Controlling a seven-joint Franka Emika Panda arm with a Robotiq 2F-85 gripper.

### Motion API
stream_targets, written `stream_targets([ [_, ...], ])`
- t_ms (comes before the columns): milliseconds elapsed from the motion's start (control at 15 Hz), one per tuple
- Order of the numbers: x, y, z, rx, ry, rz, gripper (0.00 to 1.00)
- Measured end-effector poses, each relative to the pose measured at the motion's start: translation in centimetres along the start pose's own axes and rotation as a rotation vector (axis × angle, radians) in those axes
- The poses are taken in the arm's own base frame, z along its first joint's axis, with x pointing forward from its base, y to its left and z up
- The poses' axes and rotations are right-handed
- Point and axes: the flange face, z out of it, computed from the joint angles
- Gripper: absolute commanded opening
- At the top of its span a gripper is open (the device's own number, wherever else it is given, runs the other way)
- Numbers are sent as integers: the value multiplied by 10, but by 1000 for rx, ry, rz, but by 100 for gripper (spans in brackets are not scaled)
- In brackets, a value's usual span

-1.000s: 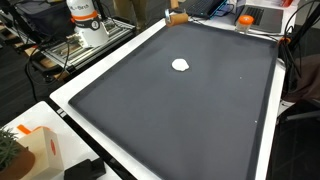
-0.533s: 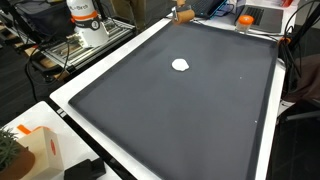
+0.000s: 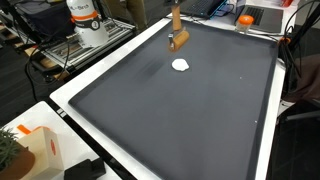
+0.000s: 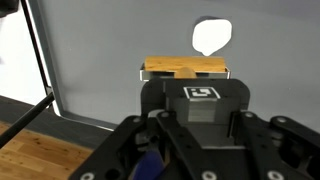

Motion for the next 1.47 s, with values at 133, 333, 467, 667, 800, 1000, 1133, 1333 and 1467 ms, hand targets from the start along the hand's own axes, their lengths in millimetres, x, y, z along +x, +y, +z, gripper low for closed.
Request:
stream_targets([
  [133,-3,14,20,21,-41,7,22],
  [333,-9,10,36,51,-80,11,47],
  [467,-10,9,37,54,-85,10,47],
  [667,-10,9,37,54,-85,9,22],
  [800,-8,8,37,49,-70,22,22],
  [1000,0,0,32,33,1,120,22],
  [1133,6,-11,31,30,42,177,22],
  [1333,7,-27,39,33,34,211,22],
  [1467,8,-33,43,26,39,227,22],
])
